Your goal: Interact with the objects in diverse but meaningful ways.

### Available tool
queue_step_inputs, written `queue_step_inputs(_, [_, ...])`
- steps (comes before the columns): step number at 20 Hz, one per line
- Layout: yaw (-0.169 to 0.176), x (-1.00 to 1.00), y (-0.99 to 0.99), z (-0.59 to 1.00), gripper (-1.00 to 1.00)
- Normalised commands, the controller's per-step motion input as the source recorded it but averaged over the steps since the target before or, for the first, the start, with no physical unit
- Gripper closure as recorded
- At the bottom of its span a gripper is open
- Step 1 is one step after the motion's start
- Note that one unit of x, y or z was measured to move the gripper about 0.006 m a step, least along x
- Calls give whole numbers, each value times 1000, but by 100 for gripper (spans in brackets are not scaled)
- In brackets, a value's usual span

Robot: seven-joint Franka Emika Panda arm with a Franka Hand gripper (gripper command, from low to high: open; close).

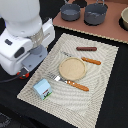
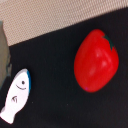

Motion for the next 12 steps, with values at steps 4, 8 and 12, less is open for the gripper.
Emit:
queue_step_inputs(4, [-146,-548,119,-259,-100])
queue_step_inputs(8, [-137,-617,7,-428,-100])
queue_step_inputs(12, [-107,-670,69,-486,-100])
